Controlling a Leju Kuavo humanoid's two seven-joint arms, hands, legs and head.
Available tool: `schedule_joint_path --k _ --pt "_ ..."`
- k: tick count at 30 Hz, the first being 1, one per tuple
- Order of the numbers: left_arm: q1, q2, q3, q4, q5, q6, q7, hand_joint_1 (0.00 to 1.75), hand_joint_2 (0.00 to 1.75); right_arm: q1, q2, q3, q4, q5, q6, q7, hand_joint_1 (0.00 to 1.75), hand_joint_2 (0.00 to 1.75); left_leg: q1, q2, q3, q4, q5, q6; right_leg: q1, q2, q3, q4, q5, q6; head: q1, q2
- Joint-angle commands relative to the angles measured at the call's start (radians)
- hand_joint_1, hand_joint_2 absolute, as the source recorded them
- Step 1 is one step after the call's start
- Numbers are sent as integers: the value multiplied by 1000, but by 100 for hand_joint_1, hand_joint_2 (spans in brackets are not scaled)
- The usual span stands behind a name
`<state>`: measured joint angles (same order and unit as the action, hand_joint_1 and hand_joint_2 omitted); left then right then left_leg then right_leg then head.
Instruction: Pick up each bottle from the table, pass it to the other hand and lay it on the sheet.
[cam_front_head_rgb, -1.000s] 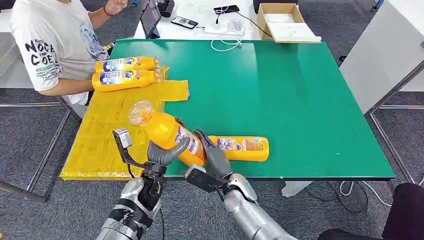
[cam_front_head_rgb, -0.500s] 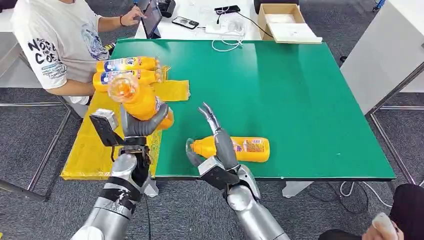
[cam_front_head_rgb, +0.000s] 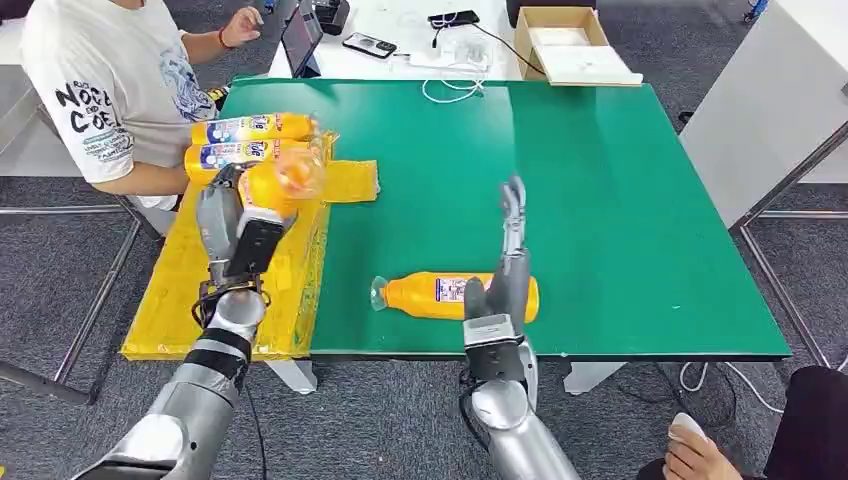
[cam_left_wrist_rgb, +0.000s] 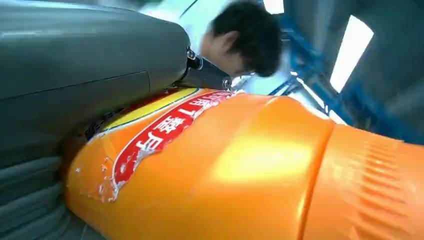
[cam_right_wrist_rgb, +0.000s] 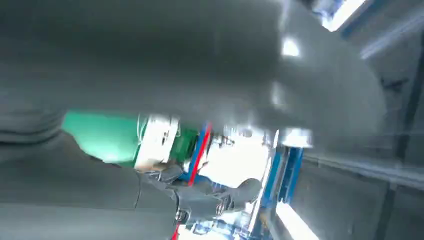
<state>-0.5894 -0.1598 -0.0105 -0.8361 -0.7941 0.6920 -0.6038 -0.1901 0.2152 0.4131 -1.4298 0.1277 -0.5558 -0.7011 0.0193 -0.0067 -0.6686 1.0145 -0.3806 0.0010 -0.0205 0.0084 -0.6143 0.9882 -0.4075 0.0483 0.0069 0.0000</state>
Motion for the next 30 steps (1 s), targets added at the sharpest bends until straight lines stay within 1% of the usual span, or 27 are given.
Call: schedule_joint_path --k 1,2,5,6,7,8,9,11,12,13,14,16,19,22,23,25,27,28,29,30 --pt "-92 67 328 350 -449 6 147 175 175 6 -6 -83 -27 -35 8 3 0 175 0 3 5 -1 -1 0 0 2 3 -1 0 -2 -1 0" --pt "-92 67 328 350 -449 6 147 175 175 6 -6 -83 -27 -35 8 3 0 175 0 5 9 -1 -3 1 1 3 7 -1 -1 -3 -1 0" --pt "-92 67 328 350 -449 6 147 175 175 6 -6 -83 -27 -35 8 3 0 175 0 2 3 -1 -1 0 1 0 2 -1 -1 -1 0 0" --pt "-92 67 328 350 -449 6 147 175 175 6 -6 -83 -27 -35 8 3 0 175 0 2 6 0 -2 1 1 -1 5 0 -2 -2 -1 0" --pt "-92 67 328 350 -449 6 147 175 175 6 -6 -83 -27 -35 8 3 0 175 0 1 4 0 -1 1 1 -1 4 0 -2 -2 0 0" --pt "-92 67 328 350 -449 6 147 175 175 6 -6 -83 -27 -35 8 3 0 175 0 1 7 0 -3 1 1 -1 7 0 -3 -2 -1 0" --pt "-105 67 317 382 -479 6 181 175 175 5 -4 -83 -23 -35 9 3 0 175 0 1 5 0 -2 1 1 0 5 0 -2 -2 -1 0" --pt "-126 95 264 473 -569 6 260 175 175 -2 -2 -84 -6 -36 18 3 0 175 0 1 2 0 -1 0 0 0 2 0 -1 -1 -1 0" --pt "-122 105 240 475 -605 6 287 175 175 -7 -2 -83 7 -39 29 3 0 175 0 1 5 0 -2 1 1 -1 5 0 -2 -2 -1 0" --pt "-130 117 221 514 -629 6 310 175 175 -11 0 -81 20 -35 35 3 0 175 0 1 4 0 -1 0 0 -1 4 0 -1 -2 0 0" --pt "-126 122 210 509 -644 6 318 175 175 -12 1 -81 24 -36 39 3 0 175 0 1 7 0 -2 1 1 -1 7 0 -2 -3 -1 0" --pt "-126 131 199 531 -656 6 331 175 175 -14 3 -79 32 -35 44 3 0 175 0 1 4 0 -1 0 0 0 3 0 -1 -2 0 0" --pt "-127 135 211 549 -639 -11 335 175 175 -16 3 -75 51 -34 55 3 0 175 0 2 6 0 -2 0 1 0 6 0 -2 -3 -1 0" --pt "-122 131 243 555 -590 -51 313 175 175 -20 9 -74 76 -28 67 3 0 175 0 2 3 0 -1 0 1 1 3 0 0 -1 -1 0" --pt "-121 129 255 556 -573 -66 305 175 175 -21 11 -74 80 -26 69 3 0 175 0 3 6 0 -2 0 1 1 5 -1 -2 -2 -1 0" --pt "-113 136 229 560 -603 -79 323 175 175 -24 13 -74 97 -27 80 3 0 175 0 2 3 0 -1 0 1 1 3 0 -1 -2 -1 0" --pt "-109 138 229 559 -602 -77 321 175 175 -25 14 -75 98 -27 81 3 0 175 0 2 5 0 -2 0 1 1 5 -1 -1 -2 -1 0" --pt "-102 141 217 564 -614 -98 331 175 175 -29 17 -78 119 -31 91 4 0 175 0 2 3 -1 -1 0 0 1 3 -1 0 -1 -1 0" --pt "-97 144 210 564 -619 -103 336 175 175 -31 19 -78 129 -31 96 3 0 175 0 3 7 -1 -2 1 1 2 6 -1 -1 -2 -1 0" --pt "-94 143 213 564 -613 -109 333 175 175 -32 21 -80 134 -33 102 3 0 175 0 3 6 -1 -1 0 1 2 5 -1 -1 -2 -1 0"
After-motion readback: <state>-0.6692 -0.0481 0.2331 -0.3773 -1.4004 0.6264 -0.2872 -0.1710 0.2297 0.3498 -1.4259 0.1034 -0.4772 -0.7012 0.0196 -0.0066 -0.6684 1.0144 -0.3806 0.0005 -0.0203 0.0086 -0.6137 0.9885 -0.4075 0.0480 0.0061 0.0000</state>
